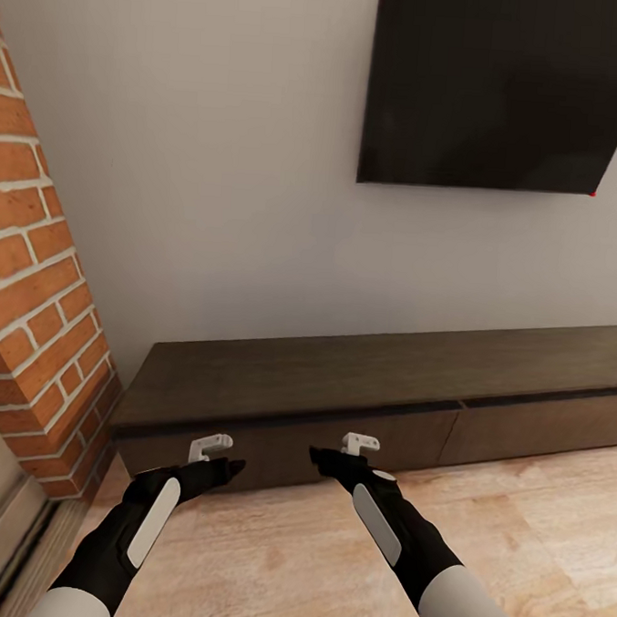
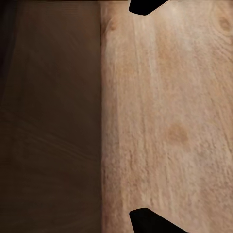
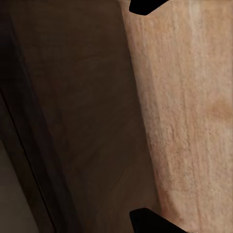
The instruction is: Place each of the two pumpkins and all three candles from the living room inside a cabinet in the living room (use any cabinet), then make sure every cabinet is closed, and position the cauldron so it is next to a table in the living room.
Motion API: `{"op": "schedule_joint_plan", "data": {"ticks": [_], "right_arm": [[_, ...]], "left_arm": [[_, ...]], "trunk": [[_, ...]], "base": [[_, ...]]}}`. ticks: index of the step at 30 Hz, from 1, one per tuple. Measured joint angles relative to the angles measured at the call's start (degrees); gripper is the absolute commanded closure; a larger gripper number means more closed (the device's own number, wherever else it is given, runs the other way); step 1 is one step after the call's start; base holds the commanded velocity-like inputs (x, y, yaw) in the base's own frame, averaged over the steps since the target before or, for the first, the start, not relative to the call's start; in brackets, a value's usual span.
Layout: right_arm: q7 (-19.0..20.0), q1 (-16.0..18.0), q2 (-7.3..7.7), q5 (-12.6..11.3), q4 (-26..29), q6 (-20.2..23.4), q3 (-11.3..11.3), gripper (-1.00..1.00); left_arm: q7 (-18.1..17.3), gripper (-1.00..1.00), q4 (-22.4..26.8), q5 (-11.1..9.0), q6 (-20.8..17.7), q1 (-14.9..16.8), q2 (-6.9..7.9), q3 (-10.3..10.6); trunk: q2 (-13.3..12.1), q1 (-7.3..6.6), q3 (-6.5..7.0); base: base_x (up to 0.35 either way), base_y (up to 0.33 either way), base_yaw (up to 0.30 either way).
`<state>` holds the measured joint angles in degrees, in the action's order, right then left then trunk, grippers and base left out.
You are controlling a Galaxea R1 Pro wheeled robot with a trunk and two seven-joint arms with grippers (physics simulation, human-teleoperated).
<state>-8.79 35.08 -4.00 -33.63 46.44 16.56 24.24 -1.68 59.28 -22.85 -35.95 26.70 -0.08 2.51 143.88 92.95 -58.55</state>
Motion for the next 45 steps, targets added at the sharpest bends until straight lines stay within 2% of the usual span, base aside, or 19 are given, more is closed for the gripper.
{"op": "schedule_joint_plan", "data": {"ticks": [33,45], "right_arm": [[-0.3,0.0,0.09,-0.8,2.3,0.9,-0.5,-1.0],[-0.2,0.0,0.11,-0.9,2.3,0.9,-0.6,-1.0]], "left_arm": [[-0.1,-1.0,0.0,0.0,0.0,0.0,0.03,-0.1],[-0.1,-1.0,0.0,0.0,0.0,0.0,0.15,0.0]], "trunk": [[-0.4,-0.85,7.32],[-0.6,-1.14,10.19]], "base": [[-0.059,0.009,-0.001],[-0.122,0.052,-0.233]]}}
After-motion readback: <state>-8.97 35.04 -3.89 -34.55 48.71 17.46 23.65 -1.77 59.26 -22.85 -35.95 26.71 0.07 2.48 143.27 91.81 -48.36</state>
